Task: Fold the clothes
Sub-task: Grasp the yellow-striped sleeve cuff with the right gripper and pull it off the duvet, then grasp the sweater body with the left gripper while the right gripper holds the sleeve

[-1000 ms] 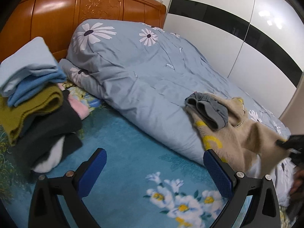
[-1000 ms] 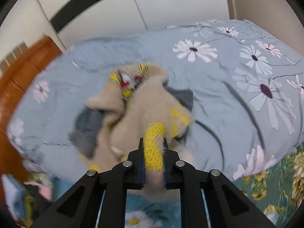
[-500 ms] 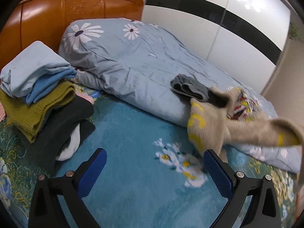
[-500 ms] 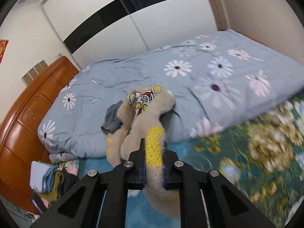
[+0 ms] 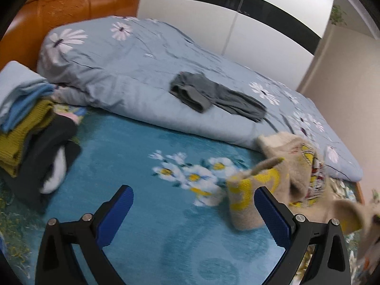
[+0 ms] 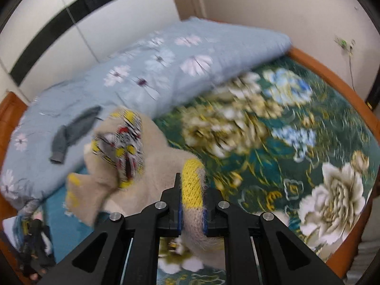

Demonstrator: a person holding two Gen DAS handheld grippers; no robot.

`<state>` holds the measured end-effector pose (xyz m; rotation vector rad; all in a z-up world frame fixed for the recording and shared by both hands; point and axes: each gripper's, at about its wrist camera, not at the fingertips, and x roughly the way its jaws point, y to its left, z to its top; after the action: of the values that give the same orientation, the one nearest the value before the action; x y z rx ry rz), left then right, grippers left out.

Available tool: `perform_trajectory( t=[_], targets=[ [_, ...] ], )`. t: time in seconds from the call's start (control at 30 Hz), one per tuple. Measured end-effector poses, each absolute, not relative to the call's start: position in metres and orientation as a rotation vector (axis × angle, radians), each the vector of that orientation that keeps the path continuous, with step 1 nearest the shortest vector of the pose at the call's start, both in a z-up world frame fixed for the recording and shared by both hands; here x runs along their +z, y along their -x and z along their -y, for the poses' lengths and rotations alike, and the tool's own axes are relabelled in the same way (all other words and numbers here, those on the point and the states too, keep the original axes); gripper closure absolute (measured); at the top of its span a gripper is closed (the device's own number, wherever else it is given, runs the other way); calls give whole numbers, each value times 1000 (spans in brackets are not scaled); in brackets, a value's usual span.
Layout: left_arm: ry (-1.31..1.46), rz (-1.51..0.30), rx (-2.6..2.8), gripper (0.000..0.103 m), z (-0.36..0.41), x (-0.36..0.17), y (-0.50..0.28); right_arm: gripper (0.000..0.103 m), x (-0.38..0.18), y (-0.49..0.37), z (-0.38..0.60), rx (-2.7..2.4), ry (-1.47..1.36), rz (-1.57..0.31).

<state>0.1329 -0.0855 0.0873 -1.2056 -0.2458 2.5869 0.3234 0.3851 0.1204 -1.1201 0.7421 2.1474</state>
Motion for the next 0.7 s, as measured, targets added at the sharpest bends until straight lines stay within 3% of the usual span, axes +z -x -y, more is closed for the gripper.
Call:
perform_trajectory(
  t=[0.23,0.53,0.7],
  targets=[
    [1303,60,2382,0,-2,69,-100,90,67,-336,-400,2096,1200,-783],
    [1284,58,2084,0,-135,66,-89,88,42,-349,-413,2124,1205,-807],
    [1424,-9,1999,2,-196,22,-80,87,36,-353,-418,2143,1189,-841]
  ],
)
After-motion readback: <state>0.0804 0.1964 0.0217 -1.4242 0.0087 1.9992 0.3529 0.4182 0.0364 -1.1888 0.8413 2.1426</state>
